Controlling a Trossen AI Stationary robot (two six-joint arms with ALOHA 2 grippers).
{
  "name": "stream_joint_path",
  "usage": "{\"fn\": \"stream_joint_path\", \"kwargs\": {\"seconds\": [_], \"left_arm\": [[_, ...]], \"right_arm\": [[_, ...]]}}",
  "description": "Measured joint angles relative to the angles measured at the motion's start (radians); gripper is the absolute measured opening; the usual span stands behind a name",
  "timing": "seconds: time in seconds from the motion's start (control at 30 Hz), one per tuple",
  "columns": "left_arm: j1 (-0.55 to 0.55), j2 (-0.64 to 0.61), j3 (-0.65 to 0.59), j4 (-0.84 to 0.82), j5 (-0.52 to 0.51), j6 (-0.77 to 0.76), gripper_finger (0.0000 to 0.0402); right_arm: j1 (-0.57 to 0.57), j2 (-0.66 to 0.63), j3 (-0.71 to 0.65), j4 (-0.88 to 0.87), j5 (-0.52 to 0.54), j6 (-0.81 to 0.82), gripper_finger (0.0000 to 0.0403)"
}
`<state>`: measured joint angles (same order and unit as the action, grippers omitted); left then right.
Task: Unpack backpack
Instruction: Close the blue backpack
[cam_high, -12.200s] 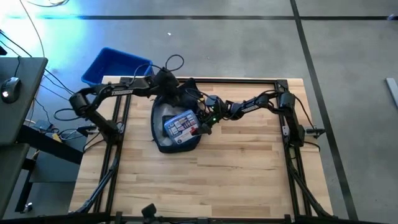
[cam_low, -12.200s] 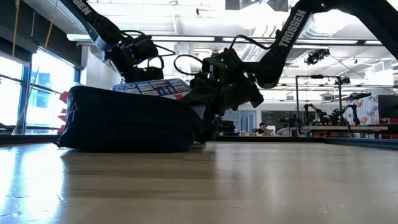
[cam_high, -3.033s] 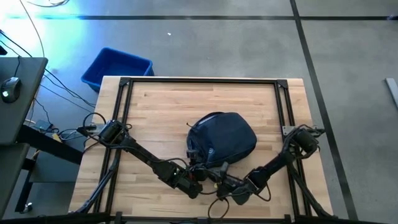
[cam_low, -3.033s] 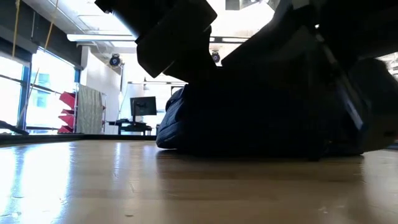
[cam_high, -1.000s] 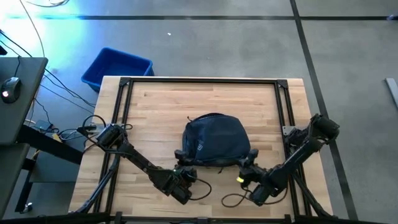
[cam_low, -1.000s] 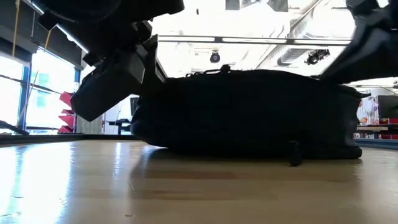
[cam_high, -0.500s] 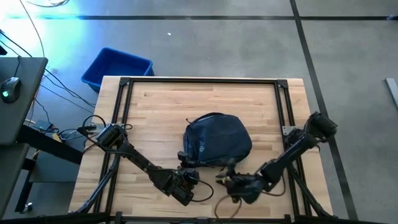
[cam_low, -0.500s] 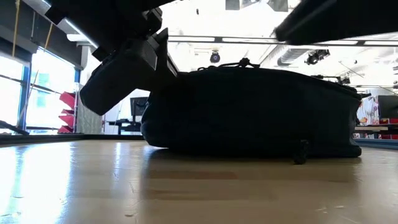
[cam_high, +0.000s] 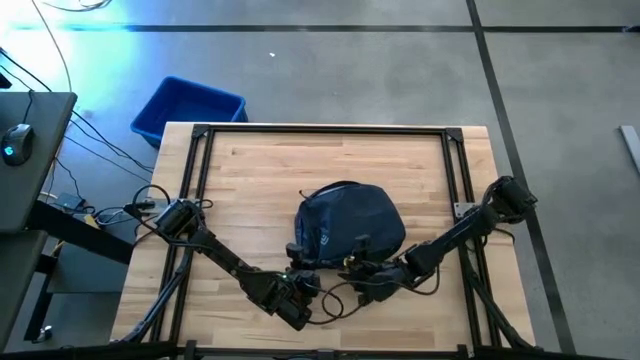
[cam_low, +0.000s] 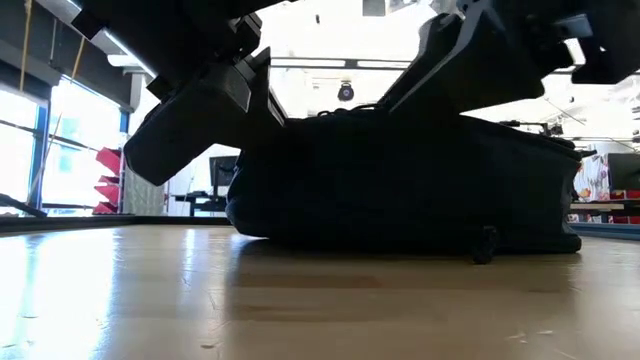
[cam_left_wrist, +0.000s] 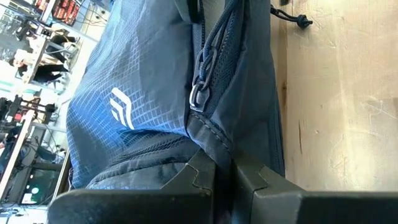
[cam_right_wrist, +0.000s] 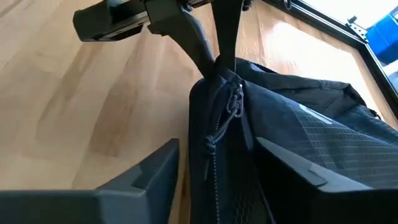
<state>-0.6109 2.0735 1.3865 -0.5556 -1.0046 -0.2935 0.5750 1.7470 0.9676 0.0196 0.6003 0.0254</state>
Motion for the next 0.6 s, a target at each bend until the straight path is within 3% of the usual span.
{"fn": "stream_joint_path", "kwargs": {"seconds": [0.27, 0.6], "left_arm": [[0.002, 0.000, 0.000, 0.000, 0.001, -0.001, 0.0000], [0.006, -0.001, 0.002, -0.021, 0.010, -0.035, 0.0000]], "right_arm": [[0.019, 0.008, 0.000, 0.010, 0.021, -0.055, 0.0012], [0.074, 0.009, 0.000, 0.031, 0.104, -0.068, 0.0002]]}}
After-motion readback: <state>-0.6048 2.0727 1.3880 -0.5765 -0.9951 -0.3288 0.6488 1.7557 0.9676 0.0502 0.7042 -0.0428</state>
